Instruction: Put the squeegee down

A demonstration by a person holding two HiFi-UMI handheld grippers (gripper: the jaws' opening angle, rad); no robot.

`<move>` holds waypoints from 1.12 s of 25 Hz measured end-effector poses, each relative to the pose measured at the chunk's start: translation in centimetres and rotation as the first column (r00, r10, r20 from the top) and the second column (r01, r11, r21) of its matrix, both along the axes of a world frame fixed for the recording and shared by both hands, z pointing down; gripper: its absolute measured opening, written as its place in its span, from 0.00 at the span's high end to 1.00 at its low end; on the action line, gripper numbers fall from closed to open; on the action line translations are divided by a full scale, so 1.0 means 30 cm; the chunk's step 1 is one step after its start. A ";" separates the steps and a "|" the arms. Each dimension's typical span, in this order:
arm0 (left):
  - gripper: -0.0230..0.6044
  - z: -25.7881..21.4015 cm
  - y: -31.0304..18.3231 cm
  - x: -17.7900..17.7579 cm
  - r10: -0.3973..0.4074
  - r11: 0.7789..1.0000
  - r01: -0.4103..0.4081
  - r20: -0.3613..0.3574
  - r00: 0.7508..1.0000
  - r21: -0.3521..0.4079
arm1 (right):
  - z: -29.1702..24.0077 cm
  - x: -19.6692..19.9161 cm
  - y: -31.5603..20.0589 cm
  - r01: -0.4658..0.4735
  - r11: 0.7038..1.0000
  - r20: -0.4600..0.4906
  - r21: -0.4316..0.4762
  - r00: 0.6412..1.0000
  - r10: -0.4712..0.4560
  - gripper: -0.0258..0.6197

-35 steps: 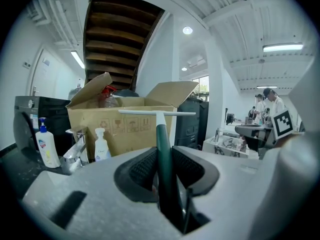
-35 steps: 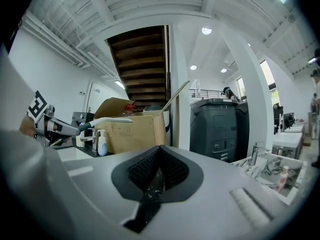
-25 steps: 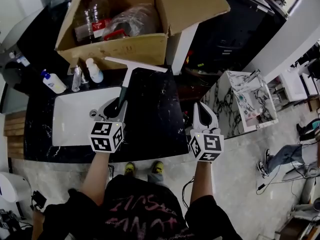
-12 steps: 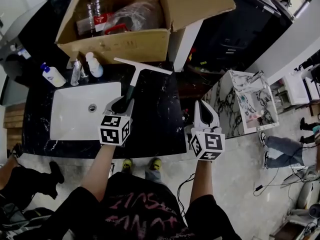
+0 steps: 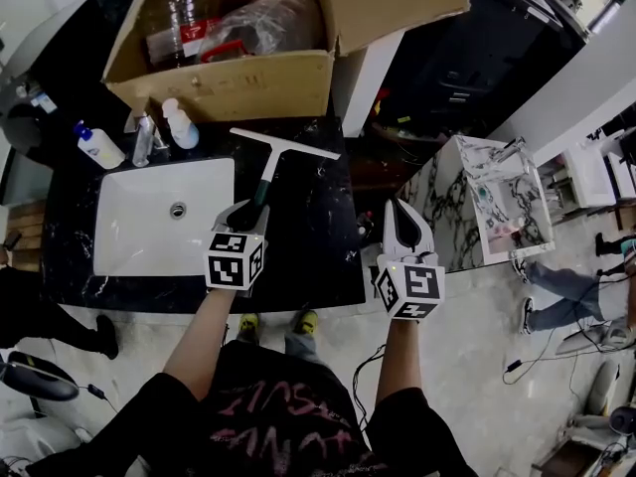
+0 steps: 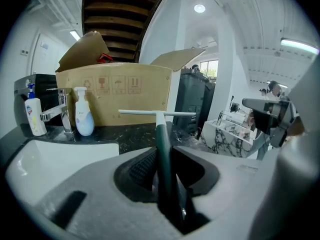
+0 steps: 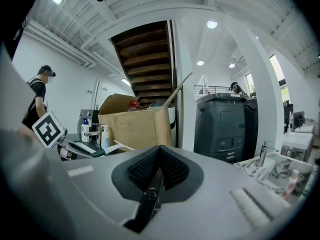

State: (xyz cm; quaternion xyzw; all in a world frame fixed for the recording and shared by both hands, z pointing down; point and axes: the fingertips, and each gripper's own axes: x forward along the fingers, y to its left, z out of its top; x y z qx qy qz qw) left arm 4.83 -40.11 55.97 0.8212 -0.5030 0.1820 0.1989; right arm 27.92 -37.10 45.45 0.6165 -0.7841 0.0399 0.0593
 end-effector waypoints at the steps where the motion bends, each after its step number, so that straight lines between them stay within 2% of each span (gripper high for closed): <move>1: 0.80 0.010 0.002 0.004 0.000 1.000 0.000 0.002 1.000 -0.008 | 0.004 0.001 0.000 0.001 1.000 -0.002 -0.002 1.000 -0.001 0.96; 23: 0.80 0.205 0.045 0.073 0.013 0.985 -0.008 0.023 1.000 -0.170 | 0.076 0.054 0.007 -0.015 0.999 -0.002 -0.049 1.000 0.015 0.96; 28: 0.80 0.225 0.048 0.088 0.018 0.984 -0.011 0.036 0.999 -0.179 | 0.088 0.075 0.011 -0.027 0.998 0.001 -0.055 1.000 0.027 0.96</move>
